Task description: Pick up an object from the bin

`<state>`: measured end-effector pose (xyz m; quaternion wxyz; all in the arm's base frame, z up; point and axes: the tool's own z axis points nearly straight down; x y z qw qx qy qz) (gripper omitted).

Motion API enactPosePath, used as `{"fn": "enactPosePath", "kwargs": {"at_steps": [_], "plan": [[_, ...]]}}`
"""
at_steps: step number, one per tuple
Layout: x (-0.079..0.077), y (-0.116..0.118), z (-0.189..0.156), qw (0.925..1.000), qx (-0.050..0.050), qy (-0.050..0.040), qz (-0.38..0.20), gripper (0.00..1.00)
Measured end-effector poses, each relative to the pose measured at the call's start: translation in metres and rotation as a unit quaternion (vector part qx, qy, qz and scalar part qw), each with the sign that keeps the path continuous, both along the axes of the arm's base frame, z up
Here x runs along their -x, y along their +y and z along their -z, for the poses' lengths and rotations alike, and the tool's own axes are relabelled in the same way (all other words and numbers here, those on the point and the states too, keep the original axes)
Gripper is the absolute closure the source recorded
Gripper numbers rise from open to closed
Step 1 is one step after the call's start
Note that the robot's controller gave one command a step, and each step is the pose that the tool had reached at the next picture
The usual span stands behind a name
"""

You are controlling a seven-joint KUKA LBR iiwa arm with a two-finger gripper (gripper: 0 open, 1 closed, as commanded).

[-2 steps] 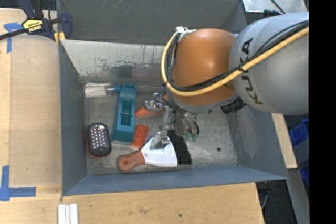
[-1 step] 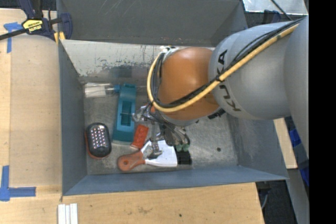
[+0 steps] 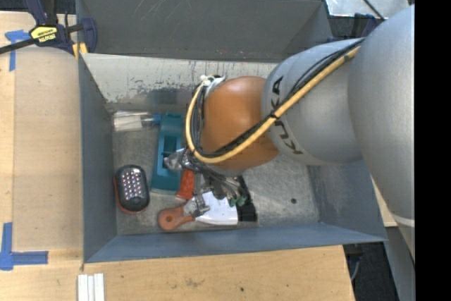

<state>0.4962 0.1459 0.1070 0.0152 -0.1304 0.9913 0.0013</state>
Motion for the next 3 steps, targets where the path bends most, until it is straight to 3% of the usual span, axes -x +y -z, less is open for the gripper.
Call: {"fn": "enactPosePath", "kwargs": {"at_steps": [1,2,3], "plan": [[-0.018,-0.024,-0.009,0.9876,0.004,0.0128,-0.157,0.0],[-0.076,-0.046,0.012,0.9902,0.001,0.0047,-0.14,0.0],[-0.075,-0.047,0.014,0.9925,0.001,0.0007,-0.122,1.0]]}}
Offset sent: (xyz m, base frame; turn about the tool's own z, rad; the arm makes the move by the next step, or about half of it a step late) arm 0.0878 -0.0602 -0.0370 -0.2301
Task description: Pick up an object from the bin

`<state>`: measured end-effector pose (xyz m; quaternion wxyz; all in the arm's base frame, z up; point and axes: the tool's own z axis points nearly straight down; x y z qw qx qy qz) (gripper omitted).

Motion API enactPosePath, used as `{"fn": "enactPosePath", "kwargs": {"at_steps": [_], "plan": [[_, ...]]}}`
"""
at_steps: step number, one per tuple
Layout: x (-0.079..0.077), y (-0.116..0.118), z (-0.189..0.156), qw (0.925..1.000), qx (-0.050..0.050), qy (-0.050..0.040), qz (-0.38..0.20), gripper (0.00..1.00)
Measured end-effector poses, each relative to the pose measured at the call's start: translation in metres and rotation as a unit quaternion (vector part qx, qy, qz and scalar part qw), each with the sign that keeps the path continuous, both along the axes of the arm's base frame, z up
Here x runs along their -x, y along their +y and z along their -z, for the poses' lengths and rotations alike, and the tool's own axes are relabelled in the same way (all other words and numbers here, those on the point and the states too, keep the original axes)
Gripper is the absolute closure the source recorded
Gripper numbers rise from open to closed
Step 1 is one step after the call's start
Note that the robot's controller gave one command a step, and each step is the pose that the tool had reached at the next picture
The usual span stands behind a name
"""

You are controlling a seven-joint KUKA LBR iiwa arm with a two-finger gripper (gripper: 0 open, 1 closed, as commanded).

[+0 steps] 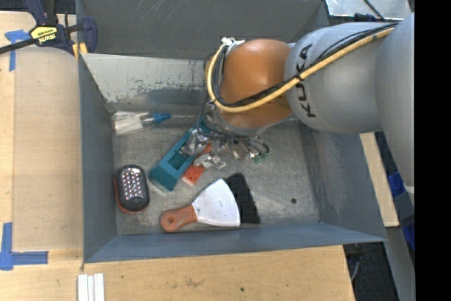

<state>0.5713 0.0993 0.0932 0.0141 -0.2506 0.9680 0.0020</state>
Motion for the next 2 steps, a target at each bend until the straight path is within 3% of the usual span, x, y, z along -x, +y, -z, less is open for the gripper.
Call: {"fn": "enactPosePath", "kwargs": {"at_steps": [2], "plan": [[0.0003,-0.0001,-0.0017,1.0,0.001,0.0021,0.0,1.0]]}}
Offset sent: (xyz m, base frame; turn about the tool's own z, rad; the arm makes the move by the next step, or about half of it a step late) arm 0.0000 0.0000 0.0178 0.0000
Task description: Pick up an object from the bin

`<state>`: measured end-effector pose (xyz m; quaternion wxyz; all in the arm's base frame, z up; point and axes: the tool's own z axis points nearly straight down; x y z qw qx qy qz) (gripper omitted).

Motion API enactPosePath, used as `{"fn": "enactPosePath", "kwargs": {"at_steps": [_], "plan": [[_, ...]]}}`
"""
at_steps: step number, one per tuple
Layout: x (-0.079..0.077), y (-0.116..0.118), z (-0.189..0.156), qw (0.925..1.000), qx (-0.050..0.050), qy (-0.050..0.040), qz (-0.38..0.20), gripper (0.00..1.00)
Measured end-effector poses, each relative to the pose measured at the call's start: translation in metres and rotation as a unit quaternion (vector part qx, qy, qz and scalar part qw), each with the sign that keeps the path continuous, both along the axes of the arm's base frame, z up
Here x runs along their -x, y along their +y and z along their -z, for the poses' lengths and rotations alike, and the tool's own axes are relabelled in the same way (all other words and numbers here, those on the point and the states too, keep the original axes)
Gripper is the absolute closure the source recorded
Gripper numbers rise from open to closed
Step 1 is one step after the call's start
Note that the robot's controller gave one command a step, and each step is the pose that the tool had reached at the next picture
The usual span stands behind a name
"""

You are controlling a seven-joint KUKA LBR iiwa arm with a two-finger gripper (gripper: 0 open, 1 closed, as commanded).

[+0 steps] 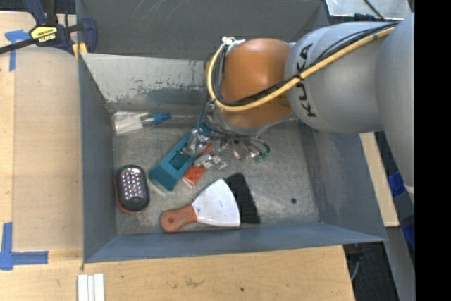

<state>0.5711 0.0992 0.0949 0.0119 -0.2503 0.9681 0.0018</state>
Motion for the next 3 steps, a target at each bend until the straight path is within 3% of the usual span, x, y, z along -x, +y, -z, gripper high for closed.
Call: {"fn": "enactPosePath", "kwargs": {"at_steps": [3], "plan": [[0.001,-0.0005,-0.0081,0.9999,0.004,0.0106,0.001,1.0]]}}
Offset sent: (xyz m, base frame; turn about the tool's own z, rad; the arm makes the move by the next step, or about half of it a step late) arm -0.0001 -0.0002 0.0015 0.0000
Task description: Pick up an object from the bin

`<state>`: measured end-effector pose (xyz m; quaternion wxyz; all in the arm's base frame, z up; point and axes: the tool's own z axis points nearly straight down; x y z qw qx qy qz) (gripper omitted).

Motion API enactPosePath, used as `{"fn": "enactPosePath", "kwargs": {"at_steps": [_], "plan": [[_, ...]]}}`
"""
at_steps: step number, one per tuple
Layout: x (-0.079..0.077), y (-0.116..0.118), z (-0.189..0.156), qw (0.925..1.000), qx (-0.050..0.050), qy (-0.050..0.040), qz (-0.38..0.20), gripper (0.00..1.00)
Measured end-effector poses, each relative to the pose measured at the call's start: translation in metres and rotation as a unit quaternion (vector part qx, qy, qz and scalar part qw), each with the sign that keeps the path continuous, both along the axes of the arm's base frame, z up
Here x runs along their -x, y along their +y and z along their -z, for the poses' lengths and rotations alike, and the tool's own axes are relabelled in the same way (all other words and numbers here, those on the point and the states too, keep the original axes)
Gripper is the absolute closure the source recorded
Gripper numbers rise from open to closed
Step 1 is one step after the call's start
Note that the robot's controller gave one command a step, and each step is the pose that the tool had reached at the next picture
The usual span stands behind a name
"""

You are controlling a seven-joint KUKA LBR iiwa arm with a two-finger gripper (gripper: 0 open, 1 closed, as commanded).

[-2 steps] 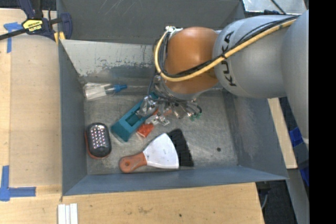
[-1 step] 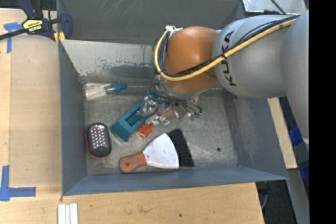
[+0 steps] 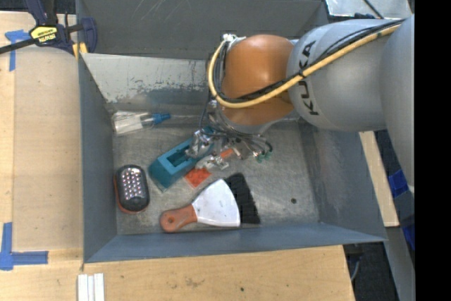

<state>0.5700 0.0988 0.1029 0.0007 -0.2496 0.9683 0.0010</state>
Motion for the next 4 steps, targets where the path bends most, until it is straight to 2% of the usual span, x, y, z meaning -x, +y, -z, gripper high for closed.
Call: {"fn": "enactPosePath", "kwargs": {"at_steps": [2,4], "plan": [[0.002,-0.001,-0.02,1.0,0.001,0.0036,0.001,1.0],[0.002,-0.001,-0.042,1.0,0.002,0.0023,0.001,1.0]]}}
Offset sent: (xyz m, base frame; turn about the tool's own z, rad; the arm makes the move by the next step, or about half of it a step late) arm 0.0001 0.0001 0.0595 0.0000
